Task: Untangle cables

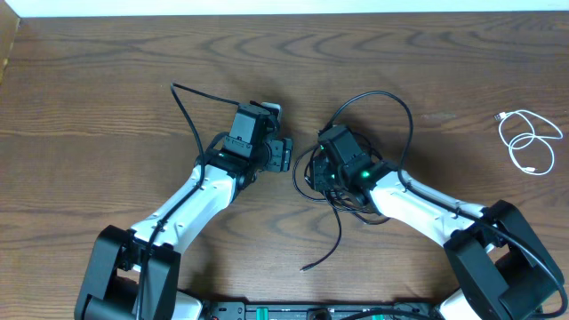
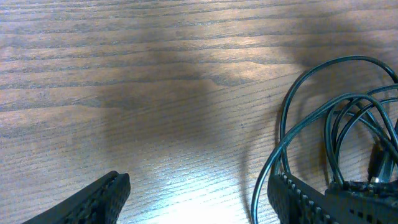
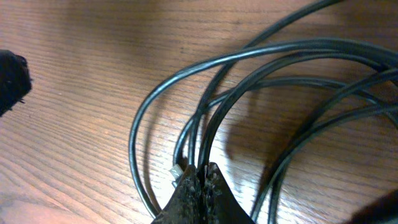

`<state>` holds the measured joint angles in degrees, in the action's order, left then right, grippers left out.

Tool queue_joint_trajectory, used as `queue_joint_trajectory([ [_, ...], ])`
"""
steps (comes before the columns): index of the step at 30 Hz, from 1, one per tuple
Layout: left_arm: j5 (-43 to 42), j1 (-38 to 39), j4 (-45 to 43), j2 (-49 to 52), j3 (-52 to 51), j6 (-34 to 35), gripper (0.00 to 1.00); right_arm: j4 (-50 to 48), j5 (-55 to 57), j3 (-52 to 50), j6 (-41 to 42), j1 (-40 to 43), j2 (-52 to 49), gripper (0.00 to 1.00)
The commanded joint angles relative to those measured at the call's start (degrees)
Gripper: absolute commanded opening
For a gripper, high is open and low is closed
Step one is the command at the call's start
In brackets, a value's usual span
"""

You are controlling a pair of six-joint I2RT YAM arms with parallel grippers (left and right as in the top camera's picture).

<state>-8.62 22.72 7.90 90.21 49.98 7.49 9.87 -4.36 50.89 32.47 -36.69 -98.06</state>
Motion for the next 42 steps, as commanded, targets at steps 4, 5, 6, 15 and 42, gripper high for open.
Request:
queue_joint_trajectory([
  [4, 0.3, 0.1, 0.2, -0.5, -0.3, 0.0, 0.76, 0.7, -0.7, 0.0, 0.3, -0.2, 0.8, 0.01],
  [5, 0.1, 0.1, 0.2, -0.5, -0.3, 0.0, 0.76, 0.7, -0.8, 0.0, 0.4, -0.1, 0.8, 0.01],
  [6, 0.1, 0.1, 0.2, -0.5, -0.3, 0.0, 0.76, 0.7, -0.8, 0.0, 1.2, -0.1, 0.8, 0.01],
  [15, -10.6, 0.1, 0.6, -0.5, -0.3, -0.1, 0.91, 1.8, -2.5, 0.0, 3.5, -0.1, 0.8, 0.01],
  [42, -13.6, 0.1, 1.0, -0.5, -0.3, -3.9, 0.91, 6.7, -38.7, 0.0, -15.0, 19.1, 0.5, 0.01],
])
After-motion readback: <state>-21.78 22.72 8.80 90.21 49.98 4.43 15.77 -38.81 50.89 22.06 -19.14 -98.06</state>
